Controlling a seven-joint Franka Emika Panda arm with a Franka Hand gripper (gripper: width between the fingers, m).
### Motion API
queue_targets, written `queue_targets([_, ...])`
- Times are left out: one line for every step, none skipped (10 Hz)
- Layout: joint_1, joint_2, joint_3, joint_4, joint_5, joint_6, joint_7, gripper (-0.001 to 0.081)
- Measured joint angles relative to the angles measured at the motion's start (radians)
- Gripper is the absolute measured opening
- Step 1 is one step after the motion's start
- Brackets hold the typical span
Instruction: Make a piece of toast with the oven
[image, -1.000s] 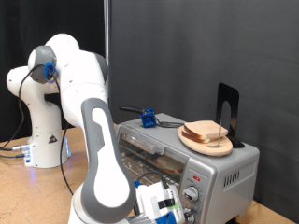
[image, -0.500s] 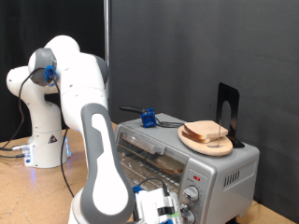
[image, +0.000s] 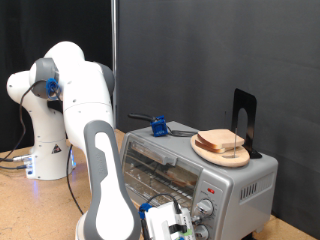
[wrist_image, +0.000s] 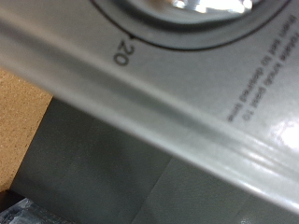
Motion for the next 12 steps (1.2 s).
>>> queue_targets([0.0,0.0,0.001,-0.002,0.005,0.0,0.006,0.0808])
queue_targets([0.0,-0.003,0.002,-0.007,0.013,0.002,0.032,0.0808])
queue_targets([0.001,-0.009,0.004,-0.016,0.023,0.007,0.066,0.0808])
queue_targets([0.002,-0.018,-0.001,-0.029,0.018,0.009,0.112,0.0808])
queue_targets([0.001,-0.041,-0.014,-0.051,-0.001,0.002,0.164,0.0808])
queue_targets([0.003,-0.087,-0.032,-0.098,-0.03,-0.005,0.214,0.0808])
queue_targets([0.002,-0.083,-0.028,-0.097,-0.022,-0.005,0.193,0.0808])
queue_targets([0.002,-0.078,-0.023,-0.097,-0.017,-0.005,0.174,0.0808])
queue_targets([-0.003,-0.078,-0.023,-0.097,-0.015,-0.015,0.167,0.0808])
queue_targets([-0.013,-0.079,-0.025,-0.098,-0.015,-0.03,0.16,0.0808])
queue_targets([-0.028,-0.083,-0.029,-0.106,-0.017,-0.057,0.158,0.0808])
queue_targets([-0.044,-0.091,-0.038,-0.122,-0.024,-0.087,0.158,0.0808])
